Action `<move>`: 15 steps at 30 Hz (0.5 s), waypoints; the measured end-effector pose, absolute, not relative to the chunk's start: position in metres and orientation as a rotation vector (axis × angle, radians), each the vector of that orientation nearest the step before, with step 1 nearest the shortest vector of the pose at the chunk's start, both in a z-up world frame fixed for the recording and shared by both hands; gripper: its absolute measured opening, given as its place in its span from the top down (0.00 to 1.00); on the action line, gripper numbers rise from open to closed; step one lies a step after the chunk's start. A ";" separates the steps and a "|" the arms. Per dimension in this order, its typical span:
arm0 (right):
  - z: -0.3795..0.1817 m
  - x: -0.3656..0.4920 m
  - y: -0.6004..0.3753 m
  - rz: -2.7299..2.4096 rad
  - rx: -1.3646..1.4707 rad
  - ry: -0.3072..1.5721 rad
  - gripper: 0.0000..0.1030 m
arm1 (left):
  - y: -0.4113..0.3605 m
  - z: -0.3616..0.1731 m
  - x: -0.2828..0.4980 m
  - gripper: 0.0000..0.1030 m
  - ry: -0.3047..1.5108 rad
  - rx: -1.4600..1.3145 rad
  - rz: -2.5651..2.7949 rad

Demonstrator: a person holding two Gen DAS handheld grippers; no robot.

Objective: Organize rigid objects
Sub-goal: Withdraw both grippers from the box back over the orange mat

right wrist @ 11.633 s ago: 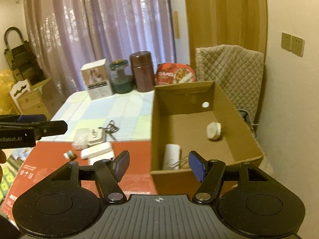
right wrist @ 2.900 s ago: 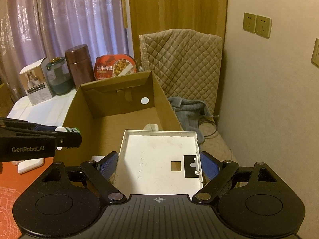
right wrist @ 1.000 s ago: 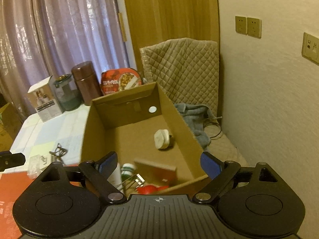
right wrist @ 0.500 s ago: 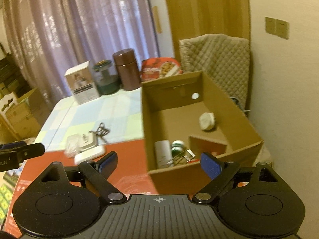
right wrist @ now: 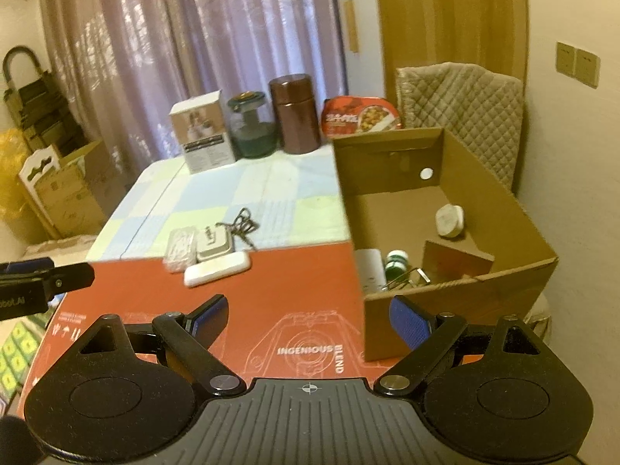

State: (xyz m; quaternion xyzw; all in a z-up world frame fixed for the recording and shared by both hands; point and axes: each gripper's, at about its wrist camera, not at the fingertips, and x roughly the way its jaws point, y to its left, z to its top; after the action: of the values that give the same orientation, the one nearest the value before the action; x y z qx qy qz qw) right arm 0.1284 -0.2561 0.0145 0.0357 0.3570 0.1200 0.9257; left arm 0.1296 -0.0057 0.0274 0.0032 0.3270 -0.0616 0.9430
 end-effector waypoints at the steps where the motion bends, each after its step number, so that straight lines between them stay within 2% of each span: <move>1: 0.012 0.128 -0.253 0.252 0.069 0.736 0.15 | -0.003 0.026 0.128 0.28 0.669 0.008 -0.121; 15: -0.005 0.135 -0.223 0.308 0.036 0.757 0.15 | 0.032 0.019 0.138 0.27 0.681 0.004 -0.074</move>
State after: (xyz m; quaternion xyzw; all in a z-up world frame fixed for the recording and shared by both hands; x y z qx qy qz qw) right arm 0.1348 -0.2230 -0.0054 0.0177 0.3680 0.1499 0.9175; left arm 0.1379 0.0322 0.0192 0.0019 0.3339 -0.0362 0.9419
